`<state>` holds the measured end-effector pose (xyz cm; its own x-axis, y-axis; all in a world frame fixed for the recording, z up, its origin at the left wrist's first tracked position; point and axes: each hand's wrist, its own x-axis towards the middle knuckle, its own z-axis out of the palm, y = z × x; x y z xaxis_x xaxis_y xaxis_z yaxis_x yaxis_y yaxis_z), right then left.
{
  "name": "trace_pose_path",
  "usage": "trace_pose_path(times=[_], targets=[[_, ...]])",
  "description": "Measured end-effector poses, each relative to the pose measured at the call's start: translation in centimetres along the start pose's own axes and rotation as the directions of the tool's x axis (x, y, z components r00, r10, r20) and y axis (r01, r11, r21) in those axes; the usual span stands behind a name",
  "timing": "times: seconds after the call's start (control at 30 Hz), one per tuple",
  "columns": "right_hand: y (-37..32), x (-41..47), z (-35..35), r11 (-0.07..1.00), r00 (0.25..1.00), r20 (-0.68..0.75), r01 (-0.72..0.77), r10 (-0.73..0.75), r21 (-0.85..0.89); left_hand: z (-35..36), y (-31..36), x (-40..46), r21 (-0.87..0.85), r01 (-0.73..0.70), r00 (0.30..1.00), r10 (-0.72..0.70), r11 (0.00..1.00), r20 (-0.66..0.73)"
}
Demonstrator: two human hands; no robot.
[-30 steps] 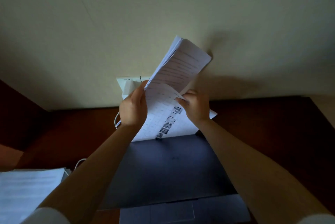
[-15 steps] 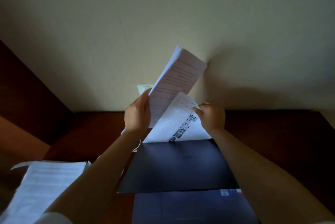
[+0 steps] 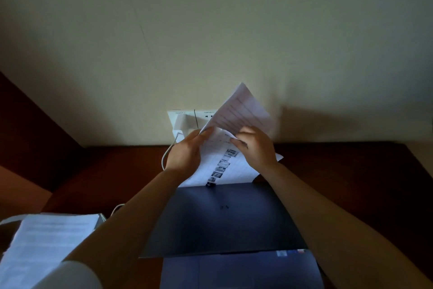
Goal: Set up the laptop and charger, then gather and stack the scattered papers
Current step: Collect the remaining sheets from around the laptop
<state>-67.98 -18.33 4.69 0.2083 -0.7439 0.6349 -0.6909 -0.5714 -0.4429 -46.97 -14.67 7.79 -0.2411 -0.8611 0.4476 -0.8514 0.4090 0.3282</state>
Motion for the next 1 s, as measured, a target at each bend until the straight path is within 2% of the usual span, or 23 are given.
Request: trace_pose_path(times=[0.13,0.2,0.27,0.33,0.37,0.4,0.43,0.47,0.5,0.53,0.6,0.67,0.73,0.9,1.0], targets=[[-0.2,-0.3,-0.1,1.0,0.998,-0.067,0.0,0.001,0.014,0.3,0.4,0.3,-0.09,-0.017,0.999,0.019,0.996,0.026],[-0.2,-0.1,0.0,1.0,0.995,-0.103,0.001,-0.001,0.005,0.2,0.6,0.3,-0.059,-0.029,1.0,0.029,0.998,-0.002],[-0.3,-0.1,0.1,0.997,0.989,-0.151,-0.014,0.003,-0.074,0.9,0.5,0.5,0.016,-0.099,0.993,0.1,0.995,-0.056],[-0.9,-0.7,0.3,0.989,0.979,-0.204,-0.029,-0.002,-0.146,1.3,0.4,0.7,0.018,-0.106,0.989,0.107,0.994,-0.103],[-1.2,-1.3,0.3,0.99,0.984,-0.179,-0.006,-0.02,-0.14,1.4,0.3,0.8,0.013,-0.11,0.988,0.111,0.994,-0.11],[-1.5,-1.9,0.4,0.996,0.996,-0.081,0.015,-0.023,-0.093,1.4,0.2,0.9,0.009,-0.109,0.989,0.109,0.994,-0.102],[-1.5,-2.6,0.7,1.0,0.996,0.091,-0.009,0.01,-0.02,1.4,0.3,0.9,0.016,-0.088,0.992,0.089,0.996,-0.086],[-1.5,-3.3,0.9,0.996,0.949,0.309,-0.082,0.067,0.037,1.3,0.4,0.9,0.019,-0.059,0.996,0.06,0.998,-0.062],[-1.3,-3.9,1.2,0.983,0.845,0.516,-0.18,0.141,0.026,1.2,0.7,1.1,0.013,-0.007,0.999,0.007,1.0,-0.038],[-0.9,-4.5,1.7,0.966,0.715,0.663,-0.255,0.221,-0.047,1.2,1.0,1.3,-0.005,0.06,0.998,-0.06,0.998,-0.016],[-0.2,-5.6,2.5,0.915,0.508,0.781,-0.352,0.363,-0.197,1.3,1.3,1.4,-0.029,0.159,0.987,-0.159,0.987,0.013],[0.1,-6.2,3.4,0.879,0.398,0.808,-0.383,0.435,-0.285,1.7,1.5,1.1,-0.033,0.206,0.979,-0.205,0.978,0.013],[0.3,-6.2,4.3,0.863,0.348,0.806,-0.354,0.48,-0.361,2.0,1.6,0.9,-0.032,0.196,0.981,-0.196,0.98,-0.005],[0.2,-5.3,6.5,0.827,0.251,0.793,-0.265,0.556,-0.496,2.8,1.1,1.5,0.039,0.044,0.994,-0.041,0.998,-0.097],[0.1,-4.9,6.8,0.805,0.204,0.788,-0.29,0.581,-0.518,2.9,0.6,2.0,0.067,0.018,0.989,-0.008,0.998,-0.15]])
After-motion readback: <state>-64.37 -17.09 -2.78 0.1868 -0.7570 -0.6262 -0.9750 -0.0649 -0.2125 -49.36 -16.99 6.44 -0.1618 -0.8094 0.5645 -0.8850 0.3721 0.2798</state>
